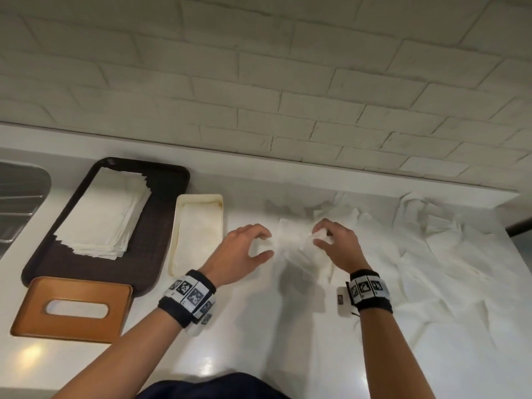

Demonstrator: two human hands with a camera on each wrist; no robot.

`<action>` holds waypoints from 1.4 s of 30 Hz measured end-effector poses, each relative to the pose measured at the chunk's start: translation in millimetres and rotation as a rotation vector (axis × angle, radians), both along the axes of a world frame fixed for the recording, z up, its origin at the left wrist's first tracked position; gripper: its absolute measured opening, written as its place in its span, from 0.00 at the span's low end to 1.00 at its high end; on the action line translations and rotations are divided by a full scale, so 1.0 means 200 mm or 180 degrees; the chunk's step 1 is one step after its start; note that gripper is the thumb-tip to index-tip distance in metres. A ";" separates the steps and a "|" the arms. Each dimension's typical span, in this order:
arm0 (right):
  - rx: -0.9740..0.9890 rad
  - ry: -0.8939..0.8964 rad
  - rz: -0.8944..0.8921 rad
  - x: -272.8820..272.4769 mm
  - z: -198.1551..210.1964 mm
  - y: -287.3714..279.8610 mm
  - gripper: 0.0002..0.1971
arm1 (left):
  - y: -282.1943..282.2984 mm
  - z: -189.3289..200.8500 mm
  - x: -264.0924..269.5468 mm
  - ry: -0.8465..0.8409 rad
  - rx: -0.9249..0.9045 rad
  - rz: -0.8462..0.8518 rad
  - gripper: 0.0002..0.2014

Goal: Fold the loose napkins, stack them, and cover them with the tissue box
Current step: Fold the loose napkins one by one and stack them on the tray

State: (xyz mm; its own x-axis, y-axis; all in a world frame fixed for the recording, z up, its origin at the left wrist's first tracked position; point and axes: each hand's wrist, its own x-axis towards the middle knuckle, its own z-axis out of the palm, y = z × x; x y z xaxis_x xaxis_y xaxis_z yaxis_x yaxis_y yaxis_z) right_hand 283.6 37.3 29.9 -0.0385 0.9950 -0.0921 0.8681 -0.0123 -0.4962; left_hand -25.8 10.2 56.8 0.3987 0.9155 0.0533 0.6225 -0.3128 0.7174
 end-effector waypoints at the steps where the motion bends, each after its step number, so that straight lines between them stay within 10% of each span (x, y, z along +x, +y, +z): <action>1: 0.0169 0.0436 0.0008 -0.05 0.04 -0.03 0.14 | 0.00 -0.01 0.03 -0.0172 -0.0186 0.0068 0.25; 5: 0.0580 0.1885 -0.0141 -0.29 0.23 -0.12 0.18 | 0.01 0.05 0.13 -0.1096 -0.1009 0.0541 0.50; 8: 0.0692 0.2729 -0.0364 -0.42 0.34 -0.17 0.17 | 0.02 0.12 0.16 -0.1923 -0.1293 0.0760 0.37; 12: 0.0939 0.2941 -0.0666 -0.54 0.39 -0.22 0.14 | 0.02 0.20 0.12 -0.2263 -0.0959 0.0880 0.12; 25: 0.0464 0.2814 -0.0673 -1.01 0.24 -0.39 0.12 | -0.02 0.19 -0.11 -0.2601 -0.0829 0.1611 0.10; 27: 0.0461 0.2993 -0.0573 -1.07 0.25 -0.42 0.25 | 0.00 0.20 -0.18 -0.2626 -0.0700 0.1861 0.10; 36: -0.0175 0.1386 -0.0021 -1.32 0.07 -0.22 0.09 | 0.15 0.11 -0.60 -0.1096 0.0043 0.2421 0.23; 42: -0.0687 0.0652 0.0594 -1.37 0.06 -0.11 0.17 | 0.18 0.06 -0.60 0.0528 0.0100 0.0927 0.14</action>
